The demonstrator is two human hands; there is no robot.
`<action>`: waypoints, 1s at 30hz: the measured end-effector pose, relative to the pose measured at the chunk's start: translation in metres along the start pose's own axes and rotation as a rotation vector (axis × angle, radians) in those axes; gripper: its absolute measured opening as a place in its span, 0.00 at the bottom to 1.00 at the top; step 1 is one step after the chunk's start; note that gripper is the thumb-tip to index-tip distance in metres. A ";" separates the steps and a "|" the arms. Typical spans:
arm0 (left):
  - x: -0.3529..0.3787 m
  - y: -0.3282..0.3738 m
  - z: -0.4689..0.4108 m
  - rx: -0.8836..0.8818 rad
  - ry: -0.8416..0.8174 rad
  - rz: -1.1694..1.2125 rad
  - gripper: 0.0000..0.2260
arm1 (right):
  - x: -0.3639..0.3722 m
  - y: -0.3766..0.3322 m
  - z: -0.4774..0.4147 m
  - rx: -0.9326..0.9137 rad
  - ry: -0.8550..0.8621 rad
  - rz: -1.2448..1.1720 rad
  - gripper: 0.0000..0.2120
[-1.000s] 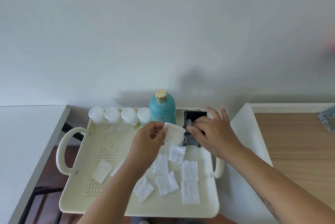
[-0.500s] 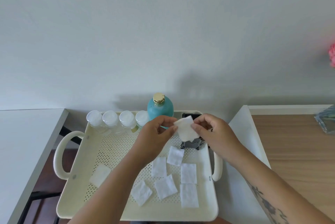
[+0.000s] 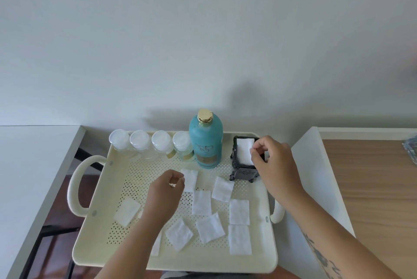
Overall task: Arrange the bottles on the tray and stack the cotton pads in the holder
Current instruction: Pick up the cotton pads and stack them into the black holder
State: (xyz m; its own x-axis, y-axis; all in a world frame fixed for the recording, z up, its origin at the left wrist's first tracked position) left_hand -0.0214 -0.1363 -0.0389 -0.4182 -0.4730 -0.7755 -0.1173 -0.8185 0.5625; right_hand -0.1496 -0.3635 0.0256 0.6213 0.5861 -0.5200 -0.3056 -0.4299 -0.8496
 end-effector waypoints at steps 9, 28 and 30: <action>0.017 -0.028 0.007 0.202 0.080 -0.402 0.17 | 0.009 0.001 0.013 -0.299 0.055 0.359 0.02; 0.042 -0.023 -0.017 0.188 0.081 -0.329 0.10 | 0.018 0.013 0.013 -0.172 -0.236 0.576 0.35; 0.041 -0.019 -0.024 0.133 0.055 -0.271 0.12 | 0.019 0.013 0.013 -0.164 -0.241 0.587 0.36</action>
State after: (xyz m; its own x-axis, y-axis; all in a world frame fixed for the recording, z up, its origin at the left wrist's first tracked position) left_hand -0.0150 -0.1480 -0.0883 -0.3063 -0.2633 -0.9148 -0.3364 -0.8691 0.3627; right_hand -0.1515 -0.3489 0.0042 0.2003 0.3512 -0.9146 -0.4186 -0.8134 -0.4040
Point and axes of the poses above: each hand's wrist, its own z-axis away from the middle knuckle, its own x-axis out of the palm, y = z × x, the point moved 1 cm from there along -z, towards the middle knuckle, and after that the axes turned 13 degrees about -z, right-handed, at the moved point
